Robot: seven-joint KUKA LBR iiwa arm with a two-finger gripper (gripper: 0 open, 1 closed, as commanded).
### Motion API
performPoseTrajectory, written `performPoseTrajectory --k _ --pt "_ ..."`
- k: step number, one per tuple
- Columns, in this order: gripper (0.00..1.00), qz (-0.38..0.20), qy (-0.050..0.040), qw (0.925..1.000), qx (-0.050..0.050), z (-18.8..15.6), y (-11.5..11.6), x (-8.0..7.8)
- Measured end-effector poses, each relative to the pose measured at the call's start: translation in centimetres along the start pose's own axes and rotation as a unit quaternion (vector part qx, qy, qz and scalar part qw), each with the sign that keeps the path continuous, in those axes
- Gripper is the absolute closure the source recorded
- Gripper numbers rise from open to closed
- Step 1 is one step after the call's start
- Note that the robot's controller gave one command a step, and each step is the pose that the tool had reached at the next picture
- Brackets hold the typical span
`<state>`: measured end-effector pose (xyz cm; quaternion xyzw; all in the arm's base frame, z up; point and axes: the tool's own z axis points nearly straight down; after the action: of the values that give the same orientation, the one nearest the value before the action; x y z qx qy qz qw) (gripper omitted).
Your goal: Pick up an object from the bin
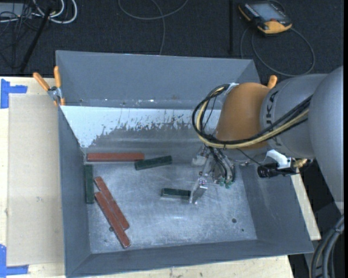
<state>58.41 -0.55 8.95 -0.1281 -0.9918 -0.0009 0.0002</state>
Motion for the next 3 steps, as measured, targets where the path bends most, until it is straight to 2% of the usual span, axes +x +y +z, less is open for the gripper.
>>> performPoseTrajectory --k 1,2,3 --pt "0.0 -0.018 0.0004 0.9998 0.001 -0.8 0.4 1.8" --pt "0.0 -0.014 0.0006 0.9999 0.001 0.6 0.7 2.3" --pt "1.0 0.086 -0.0123 0.9962 -0.001 1.2 1.7 2.4"
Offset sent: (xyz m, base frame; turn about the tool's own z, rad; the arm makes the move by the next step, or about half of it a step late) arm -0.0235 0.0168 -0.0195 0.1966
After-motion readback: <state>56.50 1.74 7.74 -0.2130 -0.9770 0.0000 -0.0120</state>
